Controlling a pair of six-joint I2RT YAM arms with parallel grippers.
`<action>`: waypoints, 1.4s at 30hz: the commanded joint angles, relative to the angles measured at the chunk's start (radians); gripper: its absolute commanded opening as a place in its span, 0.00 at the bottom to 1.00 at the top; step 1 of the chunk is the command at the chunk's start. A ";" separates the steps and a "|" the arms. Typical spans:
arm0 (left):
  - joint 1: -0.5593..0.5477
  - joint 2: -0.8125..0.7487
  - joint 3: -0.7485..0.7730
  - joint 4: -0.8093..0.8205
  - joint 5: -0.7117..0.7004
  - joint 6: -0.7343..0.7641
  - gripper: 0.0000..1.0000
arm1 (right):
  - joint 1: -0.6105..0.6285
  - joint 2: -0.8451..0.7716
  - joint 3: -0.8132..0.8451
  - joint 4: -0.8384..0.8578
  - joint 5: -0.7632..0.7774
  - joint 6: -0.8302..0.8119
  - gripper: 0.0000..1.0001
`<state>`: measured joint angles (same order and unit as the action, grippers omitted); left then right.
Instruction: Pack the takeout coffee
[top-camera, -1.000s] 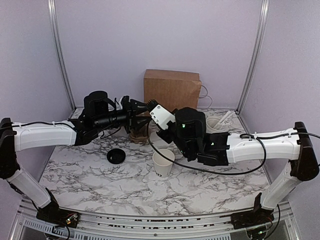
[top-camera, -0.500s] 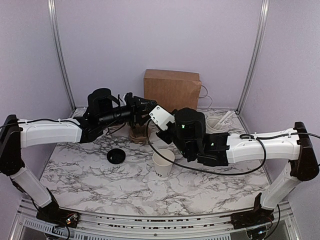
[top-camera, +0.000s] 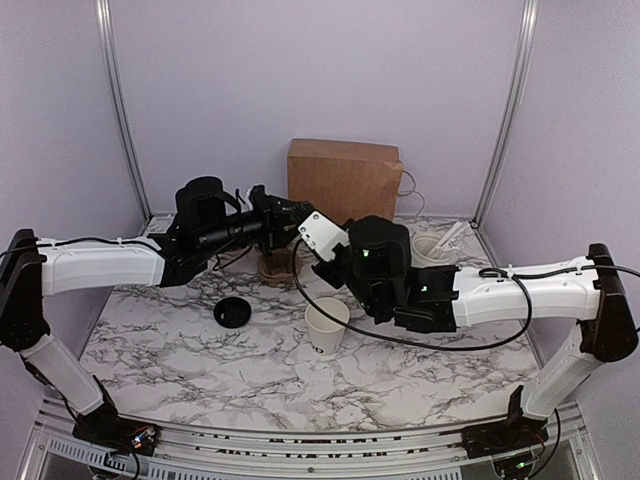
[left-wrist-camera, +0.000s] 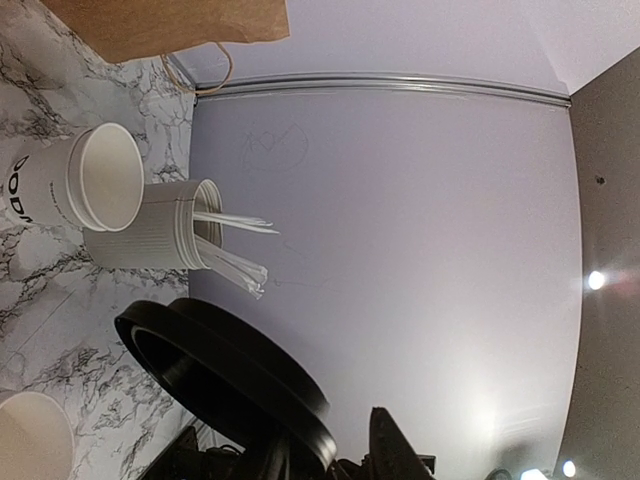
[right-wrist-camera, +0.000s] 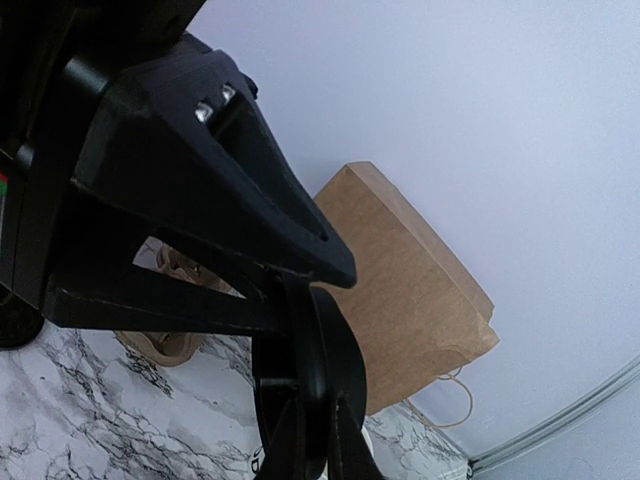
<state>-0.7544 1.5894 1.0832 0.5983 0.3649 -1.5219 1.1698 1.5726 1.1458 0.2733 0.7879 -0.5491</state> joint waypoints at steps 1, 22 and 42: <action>-0.006 0.016 -0.002 0.052 -0.006 0.002 0.27 | 0.011 0.012 0.039 -0.003 0.004 0.013 0.00; -0.011 0.017 -0.009 0.088 0.006 0.035 0.00 | 0.011 -0.017 0.046 -0.098 -0.052 0.113 0.37; -0.002 -0.007 0.010 0.137 0.333 0.313 0.00 | -0.301 -0.362 -0.086 -0.283 -0.927 0.686 0.74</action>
<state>-0.7593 1.6024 1.0817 0.6769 0.5541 -1.3148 0.9318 1.2507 1.1130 -0.0223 0.1585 0.0032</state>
